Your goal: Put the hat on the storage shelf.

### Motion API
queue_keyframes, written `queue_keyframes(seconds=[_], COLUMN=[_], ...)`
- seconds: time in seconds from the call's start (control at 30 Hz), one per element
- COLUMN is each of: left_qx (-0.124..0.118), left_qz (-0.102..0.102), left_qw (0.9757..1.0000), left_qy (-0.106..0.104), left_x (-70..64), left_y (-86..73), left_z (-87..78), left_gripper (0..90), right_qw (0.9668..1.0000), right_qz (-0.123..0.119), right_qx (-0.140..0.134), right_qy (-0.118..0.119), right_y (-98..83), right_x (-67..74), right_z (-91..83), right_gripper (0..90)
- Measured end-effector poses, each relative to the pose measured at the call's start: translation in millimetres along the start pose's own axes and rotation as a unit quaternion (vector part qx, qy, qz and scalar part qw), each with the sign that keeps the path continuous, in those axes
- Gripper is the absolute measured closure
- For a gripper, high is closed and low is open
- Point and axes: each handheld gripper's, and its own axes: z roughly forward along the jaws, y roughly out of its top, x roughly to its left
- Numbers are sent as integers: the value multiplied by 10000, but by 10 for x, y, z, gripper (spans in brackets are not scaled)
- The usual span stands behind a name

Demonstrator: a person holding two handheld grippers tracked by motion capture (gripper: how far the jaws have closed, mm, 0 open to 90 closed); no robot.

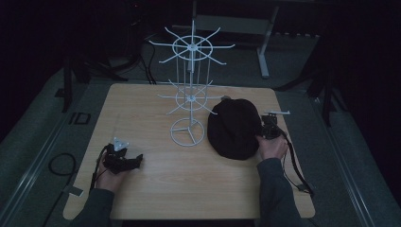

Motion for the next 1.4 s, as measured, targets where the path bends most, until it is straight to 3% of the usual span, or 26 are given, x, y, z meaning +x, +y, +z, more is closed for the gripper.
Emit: queue_keyframes(seconds=[0.7,1.4], left_qx=[1,-11], left_qz=[0,-7], left_qw=[10000,10000], left_qy=[0,-3], left_x=[0,-2], left_y=[0,1], left_z=[0,3], left_gripper=[193,193], right_qw=[9998,9982], right_qz=[-59,-24], right_qx=[-197,-428], right_qy=[16,430], right_y=[225,452], right_x=[-110,-296], right_z=[-322,-721], right_gripper=[782,780])
